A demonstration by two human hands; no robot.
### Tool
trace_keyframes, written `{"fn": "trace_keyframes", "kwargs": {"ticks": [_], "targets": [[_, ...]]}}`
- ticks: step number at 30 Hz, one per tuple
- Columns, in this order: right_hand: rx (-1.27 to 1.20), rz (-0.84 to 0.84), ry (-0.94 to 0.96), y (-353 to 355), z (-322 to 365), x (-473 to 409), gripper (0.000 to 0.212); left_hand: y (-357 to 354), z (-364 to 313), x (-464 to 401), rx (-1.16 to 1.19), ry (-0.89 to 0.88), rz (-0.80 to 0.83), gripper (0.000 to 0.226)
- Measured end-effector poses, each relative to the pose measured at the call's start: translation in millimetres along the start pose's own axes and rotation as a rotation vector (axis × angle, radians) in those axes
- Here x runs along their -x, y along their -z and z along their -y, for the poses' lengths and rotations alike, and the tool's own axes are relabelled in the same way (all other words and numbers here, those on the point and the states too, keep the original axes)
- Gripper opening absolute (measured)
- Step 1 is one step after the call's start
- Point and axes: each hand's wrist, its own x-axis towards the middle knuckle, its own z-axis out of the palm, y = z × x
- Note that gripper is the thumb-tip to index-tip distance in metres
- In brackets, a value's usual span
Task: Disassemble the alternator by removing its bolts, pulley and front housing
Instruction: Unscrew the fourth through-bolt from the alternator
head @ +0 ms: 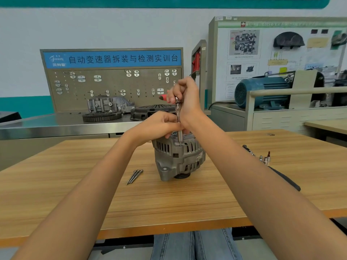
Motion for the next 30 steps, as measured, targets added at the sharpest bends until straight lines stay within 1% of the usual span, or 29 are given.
{"fn": "trace_keyframes", "kwargs": {"ticks": [3, 4, 5, 6, 7, 8, 9, 10, 11, 13, 15, 18, 19, 21, 23, 24, 28, 30], "targets": [[-0.011, -0.062, -0.010, 0.8, 0.1, 0.3, 0.054, 0.5, -2.3, 0.9, -0.019, -0.014, 0.032, 0.023], [0.050, -0.098, 0.001, 0.3, -0.4, 1.6, 0.051, 0.5, -1.3, 0.6, -0.020, -0.012, 0.028, 0.025], [0.167, -0.122, 0.043, -1.5, -1.4, 3.6, 0.048, 0.3, 0.0, -0.1, -0.021, -0.004, 0.015, 0.030], [0.381, -0.137, 0.117, -2.7, -3.0, 6.4, 0.045, 0.1, 1.8, -1.5, -0.023, 0.008, -0.010, 0.036], [0.703, -0.148, 0.224, -2.0, -7.1, 8.8, 0.039, -0.5, 2.3, -2.6, -0.022, 0.015, -0.044, 0.038], [1.094, -0.178, 0.336, -1.0, -12.5, 11.1, 0.032, -1.3, 2.4, -3.9, -0.025, 0.009, -0.079, 0.037], [1.451, -0.228, 0.404, -0.9, -17.0, 13.3, 0.026, -2.5, 1.4, -4.8, -0.036, -0.008, -0.113, 0.036], [1.669, -0.286, 0.419, -1.6, -19.1, 15.7, 0.028, -3.5, 0.0, -5.2, -0.048, -0.030, -0.139, 0.037], [1.759, -0.324, 0.414, -2.7, -19.2, 17.8, 0.032, -4.3, -0.9, -5.2, -0.049, -0.056, -0.157, 0.039], [1.730, -0.313, 0.458, -3.8, -17.5, 18.6, 0.035, -4.9, -0.6, -4.0, -0.025, -0.104, -0.170, 0.041], [1.657, -0.256, 0.493, -3.9, -17.0, 17.7, 0.035, -4.9, -0.4, -3.0, -0.052, -0.129, -0.157, 0.034], [1.433, -0.214, 0.492, -3.4, -13.8, 14.0, 0.031, -5.7, 1.4, -4.8, -0.083, -0.109, -0.133, 0.023], [1.322, -0.201, 0.483, -2.6, -13.0, 12.2, 0.033, -5.2, 1.9, -5.3, -0.064, -0.060, -0.127, 0.025], [1.103, -0.195, 0.459, -0.3, -12.1, 9.3, 0.042, -4.4, 4.5, -6.3, -0.041, 0.028, -0.103, 0.045], [0.894, -0.196, 0.415, 1.5, -11.0, 7.4, 0.050, -4.5, 4.0, -6.1, -0.043, 0.035, -0.073, 0.053], [0.797, -0.184, 0.379, 2.1, -9.8, 6.5, 0.052, -4.2, 3.8, -6.0, -0.038, 0.022, -0.064, 0.051], [0.485, -0.094, 0.166, 4.3, -1.2, 1.4, 0.048, -2.8, 3.0, -4.6, -0.031, 0.002, -0.043, 0.023], [0.341, -0.046, 0.091, 6.2, 1.1, -0.7, 0.050, -2.3, 2.7, -4.0, -0.030, 0.006, -0.028, 0.020]]}}
